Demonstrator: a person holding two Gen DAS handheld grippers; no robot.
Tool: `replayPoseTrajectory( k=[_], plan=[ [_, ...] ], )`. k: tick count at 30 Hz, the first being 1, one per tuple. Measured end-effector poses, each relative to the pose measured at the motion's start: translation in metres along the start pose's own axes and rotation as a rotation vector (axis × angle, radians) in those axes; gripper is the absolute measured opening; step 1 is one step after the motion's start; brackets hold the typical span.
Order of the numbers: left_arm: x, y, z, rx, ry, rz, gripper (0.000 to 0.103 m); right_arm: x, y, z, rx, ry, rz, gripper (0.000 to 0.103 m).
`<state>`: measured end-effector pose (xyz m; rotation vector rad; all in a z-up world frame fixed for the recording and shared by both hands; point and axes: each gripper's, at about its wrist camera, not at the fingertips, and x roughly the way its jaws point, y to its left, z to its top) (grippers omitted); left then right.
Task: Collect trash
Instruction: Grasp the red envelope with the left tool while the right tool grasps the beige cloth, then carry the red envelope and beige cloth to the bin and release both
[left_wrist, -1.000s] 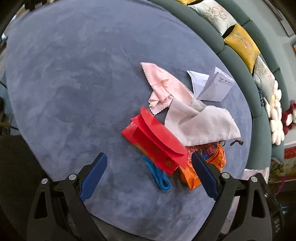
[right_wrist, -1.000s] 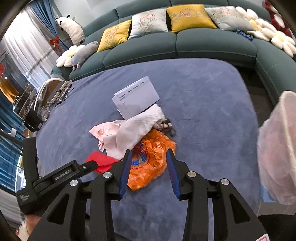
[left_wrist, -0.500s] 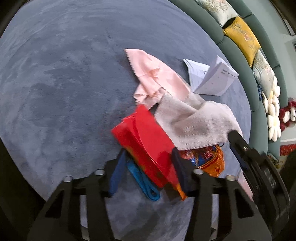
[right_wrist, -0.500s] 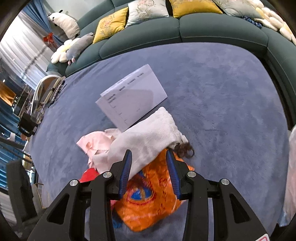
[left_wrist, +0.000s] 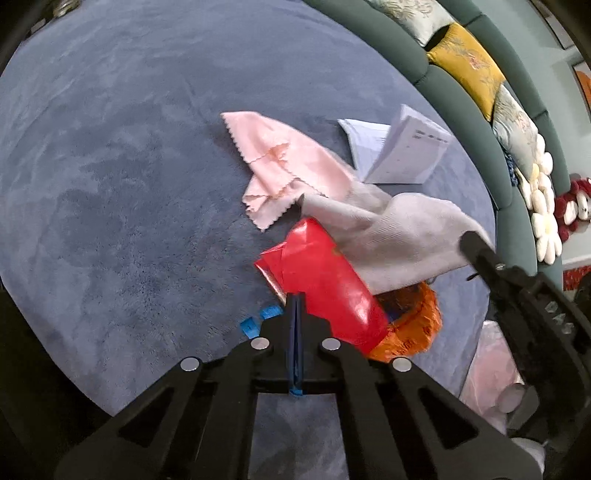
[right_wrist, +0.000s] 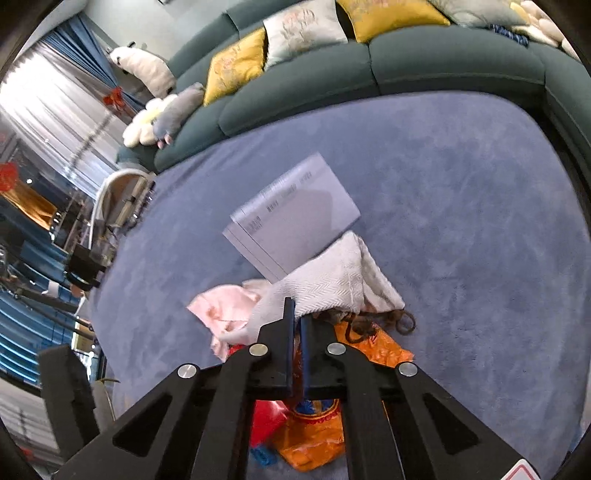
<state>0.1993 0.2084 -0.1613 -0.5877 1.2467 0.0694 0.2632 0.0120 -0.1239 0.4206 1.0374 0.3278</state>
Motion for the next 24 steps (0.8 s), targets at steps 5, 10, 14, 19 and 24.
replayPoseTrajectory(
  k=[5,10,14,19,24],
  plan=[
    [-0.017,-0.016,-0.009,0.057,-0.028,-0.026,0.0,-0.047,-0.001,0.006,-0.004,-0.092,-0.001,0.003],
    [-0.034,-0.039,-0.022,0.129,-0.056,-0.051,0.0,-0.098,-0.009,0.006,-0.009,-0.191,-0.047,0.003],
    [-0.04,-0.053,-0.034,0.183,-0.053,-0.069,0.0,-0.133,-0.023,0.001,0.022,-0.245,-0.062,0.003],
    [-0.033,-0.068,-0.059,0.303,-0.025,-0.054,0.002,-0.162,-0.042,-0.015,0.045,-0.263,-0.086,0.003],
    [-0.026,-0.062,-0.068,0.387,-0.076,0.042,0.062,-0.168,-0.055,-0.032,0.066,-0.25,-0.094,0.003]
  ],
)
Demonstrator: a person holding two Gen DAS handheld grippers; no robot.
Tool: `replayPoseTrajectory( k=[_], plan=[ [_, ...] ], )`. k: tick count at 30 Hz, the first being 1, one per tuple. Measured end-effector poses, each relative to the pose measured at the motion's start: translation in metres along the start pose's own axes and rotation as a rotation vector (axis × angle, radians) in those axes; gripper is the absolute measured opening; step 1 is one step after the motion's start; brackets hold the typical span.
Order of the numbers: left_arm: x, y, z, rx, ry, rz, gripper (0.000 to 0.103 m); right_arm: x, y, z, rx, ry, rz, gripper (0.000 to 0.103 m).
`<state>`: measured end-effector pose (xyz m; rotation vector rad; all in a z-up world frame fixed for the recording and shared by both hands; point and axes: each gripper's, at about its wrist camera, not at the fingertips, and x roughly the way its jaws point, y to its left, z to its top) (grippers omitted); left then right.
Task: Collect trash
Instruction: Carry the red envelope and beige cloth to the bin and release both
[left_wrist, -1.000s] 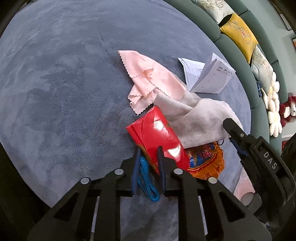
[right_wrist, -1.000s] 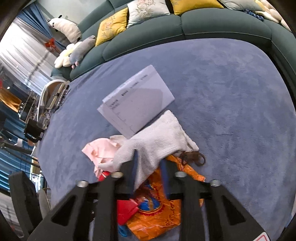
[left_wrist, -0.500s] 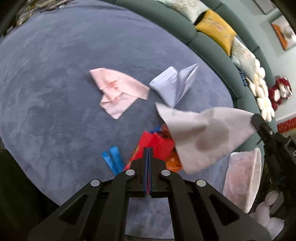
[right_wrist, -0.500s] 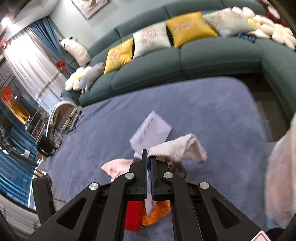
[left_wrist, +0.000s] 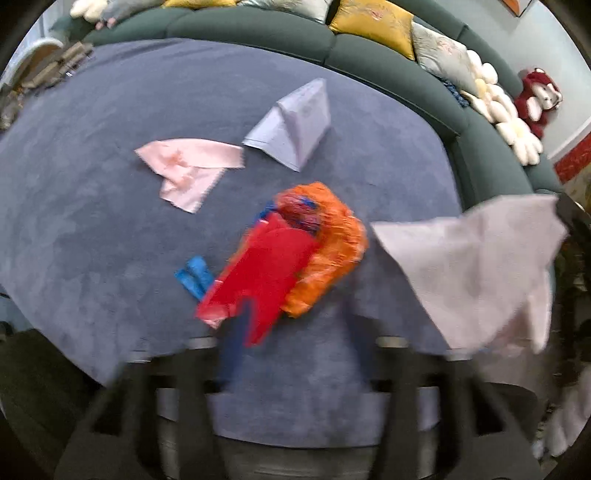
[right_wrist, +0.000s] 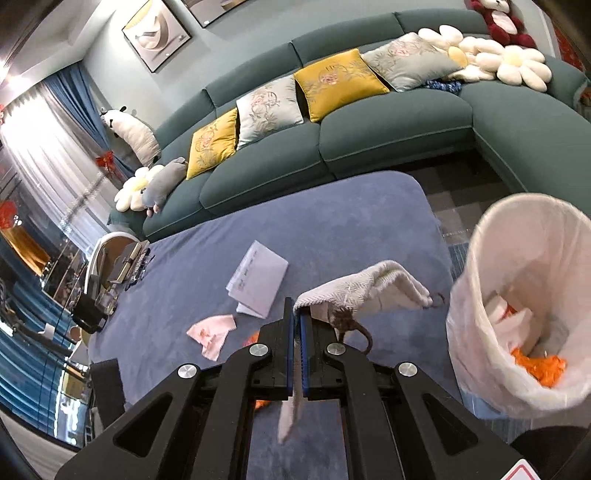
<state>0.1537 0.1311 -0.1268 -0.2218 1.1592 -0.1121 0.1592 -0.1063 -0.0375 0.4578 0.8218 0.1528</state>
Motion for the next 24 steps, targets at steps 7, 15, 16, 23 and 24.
replayPoseTrajectory(
  k=[7,15,16,23,24],
  plan=[
    [0.02,0.011,0.005,0.108,0.011,0.018,0.074,0.001,-0.004,-0.017,0.002,0.035,-0.006,0.003],
    [0.042,0.001,-0.004,0.229,0.056,0.038,0.055,0.008,-0.004,-0.023,0.013,0.062,-0.014,0.003],
    [0.041,-0.001,-0.005,0.242,0.056,0.039,0.045,0.008,-0.004,-0.023,0.013,0.065,-0.013,0.003],
    [0.028,-0.008,-0.007,0.238,0.056,-0.003,0.003,0.004,0.001,-0.025,0.004,0.064,0.0,0.003],
    [0.025,-0.009,-0.008,0.238,0.051,-0.006,0.0,0.003,0.003,-0.025,0.003,0.061,0.001,0.003]
  ],
)
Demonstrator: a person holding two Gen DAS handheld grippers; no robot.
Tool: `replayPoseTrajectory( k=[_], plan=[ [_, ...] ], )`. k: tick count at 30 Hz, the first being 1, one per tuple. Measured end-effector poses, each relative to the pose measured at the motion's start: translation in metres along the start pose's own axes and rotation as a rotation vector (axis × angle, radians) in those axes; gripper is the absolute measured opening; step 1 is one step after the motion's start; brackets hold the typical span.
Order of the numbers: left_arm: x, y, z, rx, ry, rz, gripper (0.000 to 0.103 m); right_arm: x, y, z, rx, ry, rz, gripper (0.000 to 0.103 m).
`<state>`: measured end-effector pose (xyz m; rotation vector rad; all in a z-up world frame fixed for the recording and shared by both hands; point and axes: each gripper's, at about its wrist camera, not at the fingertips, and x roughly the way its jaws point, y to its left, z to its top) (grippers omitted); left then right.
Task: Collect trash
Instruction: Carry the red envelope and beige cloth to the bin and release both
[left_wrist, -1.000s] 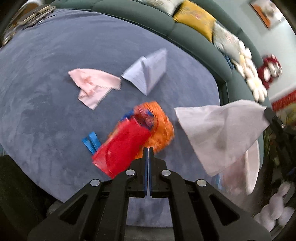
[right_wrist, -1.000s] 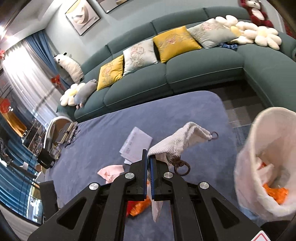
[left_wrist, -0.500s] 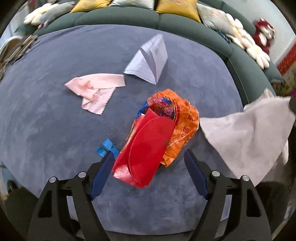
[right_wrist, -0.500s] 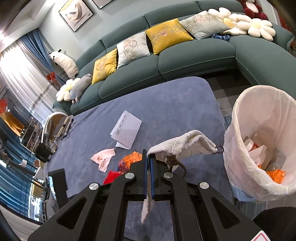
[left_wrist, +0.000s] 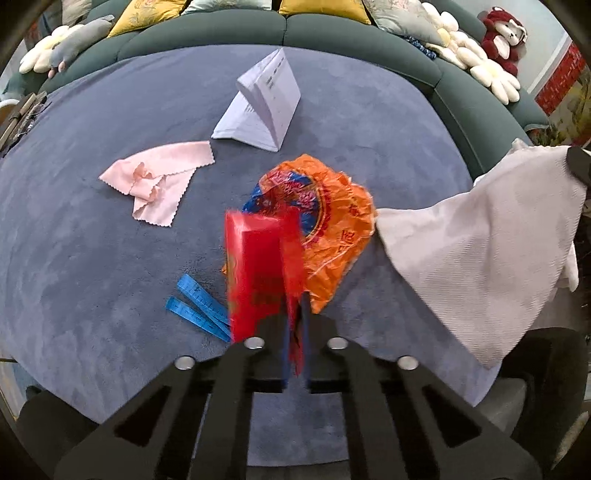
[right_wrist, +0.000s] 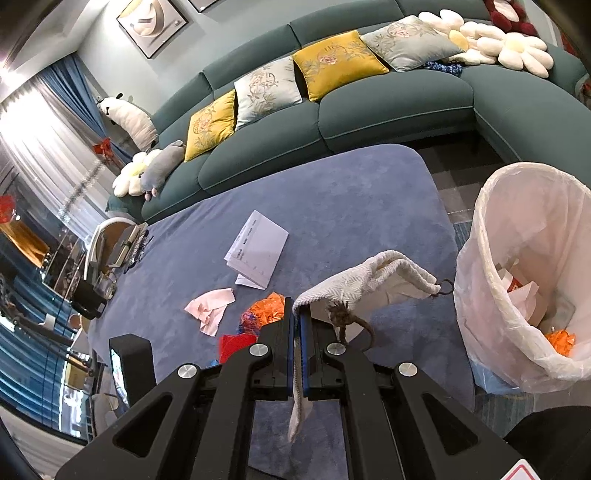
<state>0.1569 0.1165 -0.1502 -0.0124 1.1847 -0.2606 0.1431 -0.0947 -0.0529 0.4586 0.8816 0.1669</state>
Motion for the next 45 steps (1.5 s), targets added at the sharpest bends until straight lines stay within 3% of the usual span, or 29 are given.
replayPoseTrajectory(
  k=[8,19,45],
  plan=[
    [-0.038,-0.017,0.003,-0.043,-0.062,-0.077,0.0,-0.025,-0.002,0.003,0.004,-0.049,0.017,0.003],
    [-0.079,-0.071,0.02,-0.011,-0.13,-0.164,0.0,-0.065,-0.02,0.006,0.029,-0.125,0.014,0.003],
    [-0.082,-0.226,0.056,0.172,-0.115,-0.333,0.0,-0.169,-0.125,0.024,0.153,-0.319,-0.081,0.003]
  ],
)
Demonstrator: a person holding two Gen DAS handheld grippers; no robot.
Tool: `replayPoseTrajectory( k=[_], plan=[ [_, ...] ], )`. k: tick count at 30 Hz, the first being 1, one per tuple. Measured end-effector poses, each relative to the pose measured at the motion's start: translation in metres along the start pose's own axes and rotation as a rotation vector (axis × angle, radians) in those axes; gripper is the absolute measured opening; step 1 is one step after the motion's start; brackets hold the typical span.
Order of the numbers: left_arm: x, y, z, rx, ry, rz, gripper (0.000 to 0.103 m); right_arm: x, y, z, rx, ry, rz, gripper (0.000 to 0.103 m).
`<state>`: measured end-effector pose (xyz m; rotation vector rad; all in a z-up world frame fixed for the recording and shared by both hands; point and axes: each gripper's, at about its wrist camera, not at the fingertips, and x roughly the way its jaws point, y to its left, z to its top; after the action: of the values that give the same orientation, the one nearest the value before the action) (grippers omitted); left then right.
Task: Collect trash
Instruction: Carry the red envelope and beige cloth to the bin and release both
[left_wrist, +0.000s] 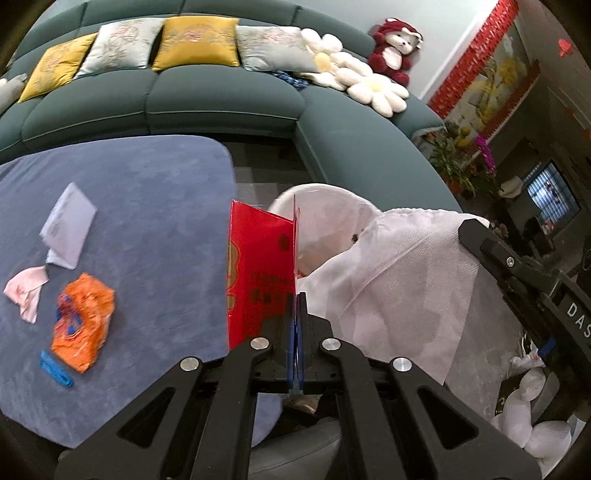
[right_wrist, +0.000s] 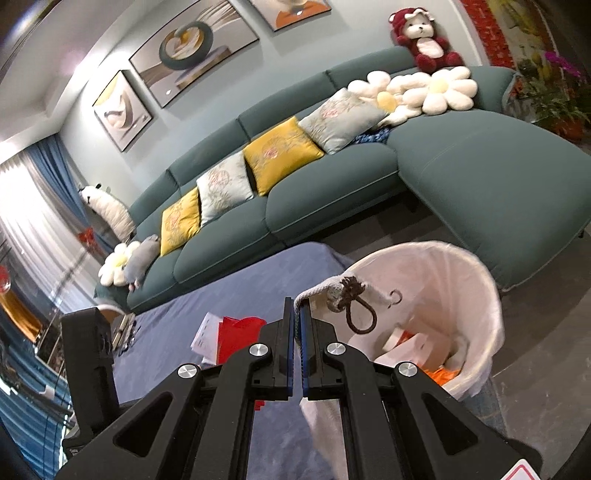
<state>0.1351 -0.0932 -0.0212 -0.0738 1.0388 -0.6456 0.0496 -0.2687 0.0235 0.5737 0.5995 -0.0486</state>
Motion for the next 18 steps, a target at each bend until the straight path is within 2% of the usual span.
replayPoseTrajectory(
  k=[13,18],
  plan=[
    [0.052,-0.057,0.024,0.073,0.059,-0.073,0.0,-0.025,-0.046,0.024,0.062,-0.072,-0.058,0.003],
    [0.068,-0.069,0.028,0.083,0.071,-0.074,0.0,-0.027,-0.058,0.031,0.077,-0.085,-0.075,0.003]
  ],
)
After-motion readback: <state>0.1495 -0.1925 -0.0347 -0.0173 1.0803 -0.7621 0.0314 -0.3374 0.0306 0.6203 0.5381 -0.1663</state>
